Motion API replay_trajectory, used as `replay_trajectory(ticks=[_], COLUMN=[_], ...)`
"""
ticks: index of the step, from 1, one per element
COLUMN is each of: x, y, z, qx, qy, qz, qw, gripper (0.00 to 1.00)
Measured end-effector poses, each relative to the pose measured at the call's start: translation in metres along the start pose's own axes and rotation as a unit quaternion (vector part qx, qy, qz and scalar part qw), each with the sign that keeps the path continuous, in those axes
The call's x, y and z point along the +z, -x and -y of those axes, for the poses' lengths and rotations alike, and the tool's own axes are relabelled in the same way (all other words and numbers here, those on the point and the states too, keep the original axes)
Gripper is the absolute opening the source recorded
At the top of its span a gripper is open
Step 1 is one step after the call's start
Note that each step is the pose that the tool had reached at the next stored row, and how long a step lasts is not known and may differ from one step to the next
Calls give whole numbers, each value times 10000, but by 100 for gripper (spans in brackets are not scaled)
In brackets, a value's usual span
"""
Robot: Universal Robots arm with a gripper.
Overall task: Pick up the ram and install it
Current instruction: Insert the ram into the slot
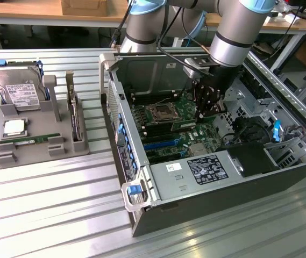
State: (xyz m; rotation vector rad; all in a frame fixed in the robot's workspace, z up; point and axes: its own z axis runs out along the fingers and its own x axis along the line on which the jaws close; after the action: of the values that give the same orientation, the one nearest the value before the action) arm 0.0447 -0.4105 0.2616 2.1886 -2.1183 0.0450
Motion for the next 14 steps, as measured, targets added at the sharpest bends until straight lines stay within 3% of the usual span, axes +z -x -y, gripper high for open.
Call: replay_trajectory(ticks=[6, 14], x=[32, 71], y=[3, 9], z=[0, -83], qx=[1, 0], qy=[0, 0], qz=[0, -1], qw=[10000, 10000], gripper=[13, 13])
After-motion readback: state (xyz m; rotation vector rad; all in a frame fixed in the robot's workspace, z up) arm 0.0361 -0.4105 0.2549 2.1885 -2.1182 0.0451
